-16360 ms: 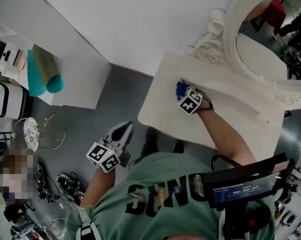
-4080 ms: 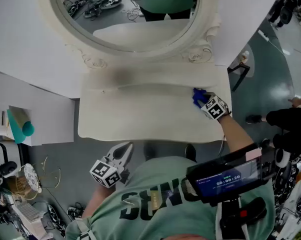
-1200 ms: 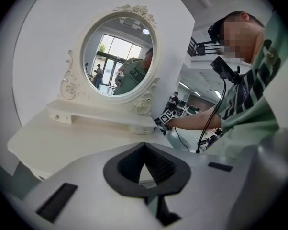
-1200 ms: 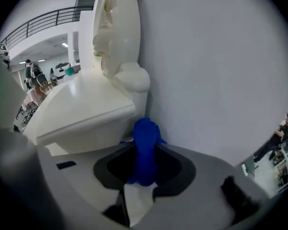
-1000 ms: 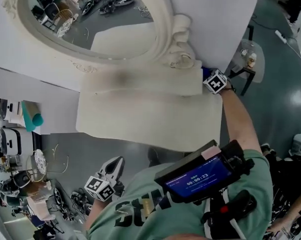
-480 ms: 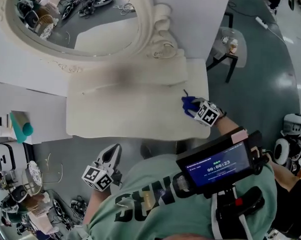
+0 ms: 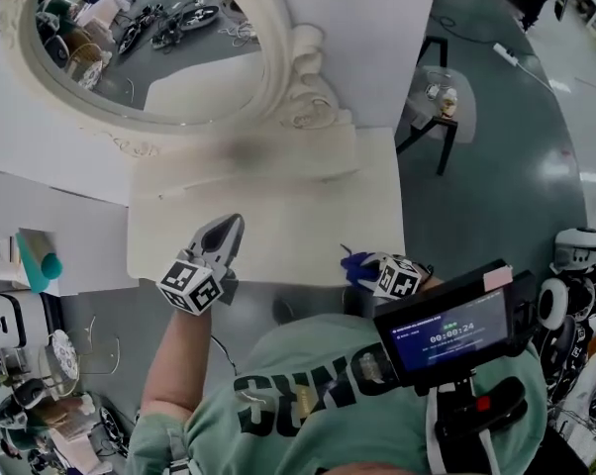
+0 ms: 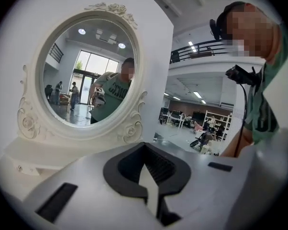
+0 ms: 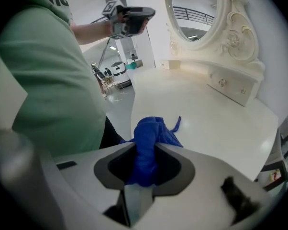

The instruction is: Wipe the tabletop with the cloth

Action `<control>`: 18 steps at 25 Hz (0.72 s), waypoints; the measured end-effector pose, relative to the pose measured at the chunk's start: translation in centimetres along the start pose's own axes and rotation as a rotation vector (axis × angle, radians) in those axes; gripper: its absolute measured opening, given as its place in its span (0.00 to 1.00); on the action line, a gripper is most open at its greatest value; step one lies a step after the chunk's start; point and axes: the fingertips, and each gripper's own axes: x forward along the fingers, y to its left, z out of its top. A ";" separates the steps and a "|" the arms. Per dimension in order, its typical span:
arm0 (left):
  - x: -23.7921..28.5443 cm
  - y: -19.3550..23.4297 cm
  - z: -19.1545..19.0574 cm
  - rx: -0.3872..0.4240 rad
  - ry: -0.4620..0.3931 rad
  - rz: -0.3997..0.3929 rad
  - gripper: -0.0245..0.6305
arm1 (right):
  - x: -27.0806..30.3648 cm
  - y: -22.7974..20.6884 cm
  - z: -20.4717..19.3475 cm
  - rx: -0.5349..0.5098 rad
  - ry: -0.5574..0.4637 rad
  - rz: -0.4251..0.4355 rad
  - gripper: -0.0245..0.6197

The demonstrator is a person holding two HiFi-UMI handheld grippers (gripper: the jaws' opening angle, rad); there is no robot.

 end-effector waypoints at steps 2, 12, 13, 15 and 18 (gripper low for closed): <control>2.1 0.9 2.1 -0.004 -0.032 0.005 0.04 | -0.9 -0.6 0.8 0.030 -0.073 0.013 0.20; 4.7 2.0 1.6 -0.003 0.033 0.044 0.04 | -11.2 -32.7 2.9 0.254 -0.199 -0.490 0.21; 4.6 2.2 1.2 -0.004 0.043 0.052 0.04 | -11.4 -34.8 3.0 0.262 -0.188 -0.514 0.21; 4.2 2.3 0.4 -0.009 0.058 0.067 0.04 | -11.9 -37.9 3.1 0.285 -0.173 -0.558 0.21; 3.8 2.5 -0.4 -0.017 0.074 0.086 0.04 | -11.8 -40.6 2.4 0.313 -0.109 -0.607 0.21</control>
